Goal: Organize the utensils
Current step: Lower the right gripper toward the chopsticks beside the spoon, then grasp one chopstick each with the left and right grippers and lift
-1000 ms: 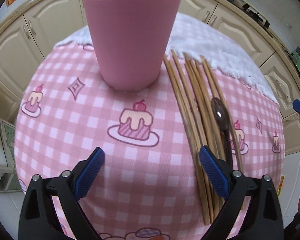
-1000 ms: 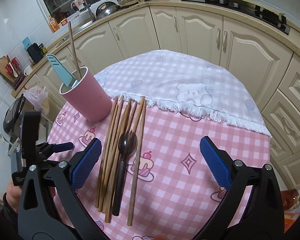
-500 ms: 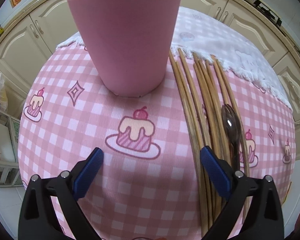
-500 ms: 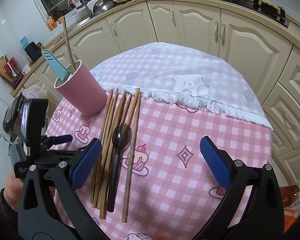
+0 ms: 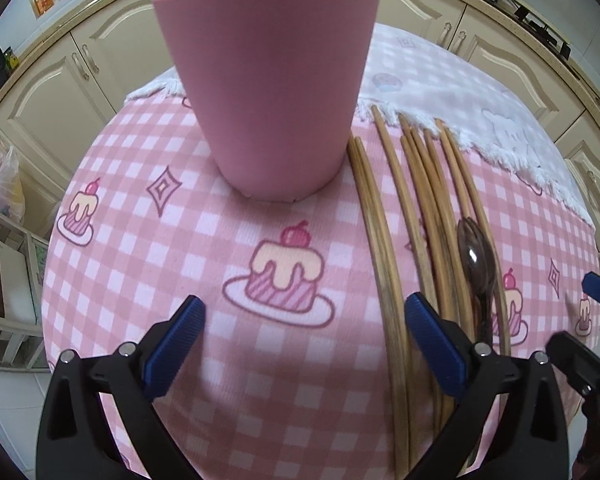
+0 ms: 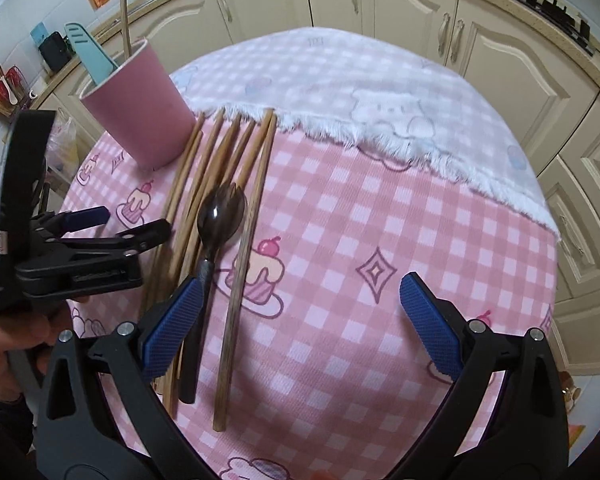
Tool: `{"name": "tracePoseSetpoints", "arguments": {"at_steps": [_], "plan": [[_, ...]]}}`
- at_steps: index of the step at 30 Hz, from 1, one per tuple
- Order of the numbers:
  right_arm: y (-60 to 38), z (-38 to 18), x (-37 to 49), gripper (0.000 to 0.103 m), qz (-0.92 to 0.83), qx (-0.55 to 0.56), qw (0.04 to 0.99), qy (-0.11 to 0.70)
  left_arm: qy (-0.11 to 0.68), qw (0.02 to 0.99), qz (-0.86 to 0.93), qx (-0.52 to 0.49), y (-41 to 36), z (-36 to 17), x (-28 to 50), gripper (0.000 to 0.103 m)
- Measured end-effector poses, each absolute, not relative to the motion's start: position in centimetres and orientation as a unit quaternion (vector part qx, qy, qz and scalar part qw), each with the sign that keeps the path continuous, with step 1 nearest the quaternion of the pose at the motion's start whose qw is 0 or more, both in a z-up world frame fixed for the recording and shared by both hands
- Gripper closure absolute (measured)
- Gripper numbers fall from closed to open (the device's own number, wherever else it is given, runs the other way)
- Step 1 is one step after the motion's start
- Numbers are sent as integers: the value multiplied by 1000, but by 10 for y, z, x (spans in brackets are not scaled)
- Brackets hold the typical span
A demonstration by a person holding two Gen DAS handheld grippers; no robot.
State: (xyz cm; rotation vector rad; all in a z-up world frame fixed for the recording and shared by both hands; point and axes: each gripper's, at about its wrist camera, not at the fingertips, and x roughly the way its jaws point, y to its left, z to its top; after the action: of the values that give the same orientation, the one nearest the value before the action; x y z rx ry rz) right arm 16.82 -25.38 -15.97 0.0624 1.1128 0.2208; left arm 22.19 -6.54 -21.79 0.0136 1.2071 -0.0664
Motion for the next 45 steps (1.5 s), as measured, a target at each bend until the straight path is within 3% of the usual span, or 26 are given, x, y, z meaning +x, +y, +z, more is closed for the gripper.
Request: {"name": "tracePoseSetpoints", "arguments": {"at_steps": [13,30,34,35,37,40,45], "plan": [[-249,-166,170,6,106,28,838,534,566,824,-24,-22,-43,-217,212,4],[-240,-187,182,6,77,-18,831,550,552,833,-8,26,-70,-228,234,4],[-232,-189,191,7,72,-38,830,552,552,833,-21,28,-72,-226,236,11],[-231,-189,193,12,71,-46,829,552,552,833,-26,30,-72,-224,234,15],[-232,-186,198,23,73,-50,827,555,552,832,-40,35,-72,-219,234,31],[-239,-178,206,56,63,-49,822,564,559,826,-53,42,-77,-215,237,37],[-236,-178,234,58,67,-38,809,583,571,816,-67,53,-81,-210,249,37]]}}
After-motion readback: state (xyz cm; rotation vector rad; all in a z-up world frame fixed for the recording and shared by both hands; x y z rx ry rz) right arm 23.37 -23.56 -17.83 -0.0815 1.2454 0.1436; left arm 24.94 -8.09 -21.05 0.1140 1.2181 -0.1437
